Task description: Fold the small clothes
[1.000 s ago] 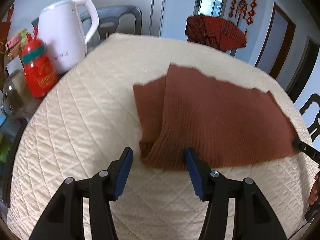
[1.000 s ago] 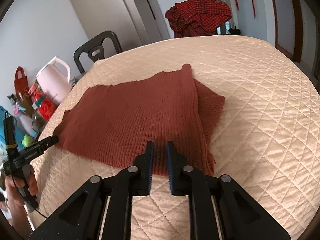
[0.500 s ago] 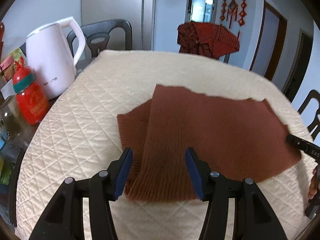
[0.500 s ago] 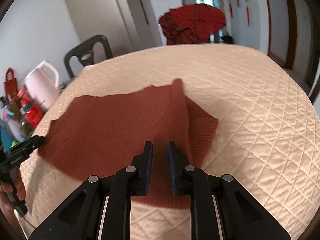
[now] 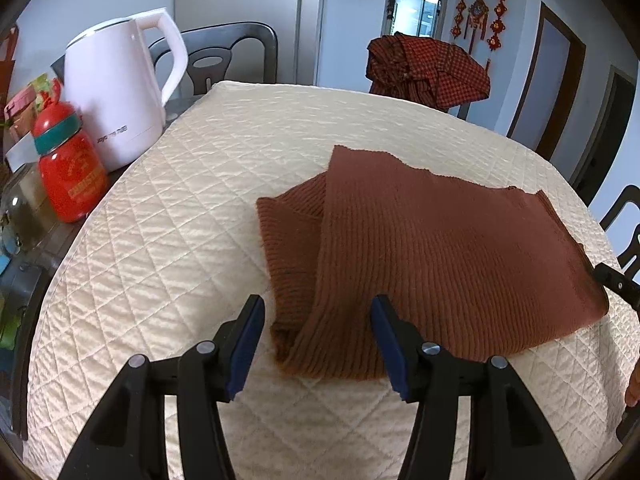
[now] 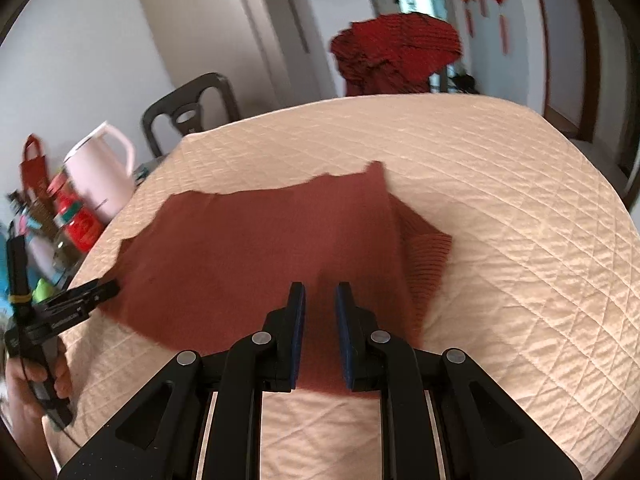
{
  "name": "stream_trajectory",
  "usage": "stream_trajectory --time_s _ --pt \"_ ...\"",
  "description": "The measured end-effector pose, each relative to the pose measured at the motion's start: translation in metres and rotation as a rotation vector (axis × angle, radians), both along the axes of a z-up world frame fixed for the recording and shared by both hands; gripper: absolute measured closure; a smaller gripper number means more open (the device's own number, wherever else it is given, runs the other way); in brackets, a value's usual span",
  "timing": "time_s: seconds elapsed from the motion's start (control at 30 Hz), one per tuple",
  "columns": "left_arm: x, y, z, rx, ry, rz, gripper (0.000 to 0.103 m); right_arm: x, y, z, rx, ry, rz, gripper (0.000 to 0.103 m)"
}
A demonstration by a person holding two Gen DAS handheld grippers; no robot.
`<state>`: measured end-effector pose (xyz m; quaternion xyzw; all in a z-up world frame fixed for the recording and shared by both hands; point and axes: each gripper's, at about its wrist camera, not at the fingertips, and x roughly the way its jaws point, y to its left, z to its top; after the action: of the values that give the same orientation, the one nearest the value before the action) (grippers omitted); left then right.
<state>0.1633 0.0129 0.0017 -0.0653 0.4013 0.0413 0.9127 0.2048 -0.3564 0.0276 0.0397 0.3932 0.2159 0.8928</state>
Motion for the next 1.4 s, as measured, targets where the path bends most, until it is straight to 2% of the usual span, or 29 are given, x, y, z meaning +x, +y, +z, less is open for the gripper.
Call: stream_trajectory --time_s 0.2,0.5,0.67,1.0,1.2,1.3,1.4 --pt "-0.005 0.007 -0.002 -0.052 -0.002 0.018 0.04 -0.01 0.037 -0.004 -0.05 -0.01 0.144 0.087" --pt "0.027 0.032 -0.008 -0.227 -0.011 0.003 0.037 0.013 0.073 -0.005 -0.068 0.005 0.218 0.088" --pt "0.048 0.041 -0.012 -0.294 -0.017 -0.008 0.036 0.029 0.09 -0.025 -0.128 0.051 0.226 0.088" --pt "0.063 0.042 -0.012 -0.34 -0.025 -0.029 0.036 0.041 0.104 -0.019 -0.129 0.029 0.219 0.088" --pt "0.043 0.029 -0.01 -0.252 0.019 -0.07 0.042 0.055 0.11 -0.022 -0.123 0.042 0.208 0.088" --pt "0.035 0.03 -0.009 -0.264 0.019 -0.054 0.046 0.058 0.113 -0.023 -0.123 0.051 0.193 0.088" --pt "0.033 0.036 -0.01 -0.282 0.014 -0.031 0.056 0.041 0.111 -0.02 -0.122 0.047 0.215 0.088"
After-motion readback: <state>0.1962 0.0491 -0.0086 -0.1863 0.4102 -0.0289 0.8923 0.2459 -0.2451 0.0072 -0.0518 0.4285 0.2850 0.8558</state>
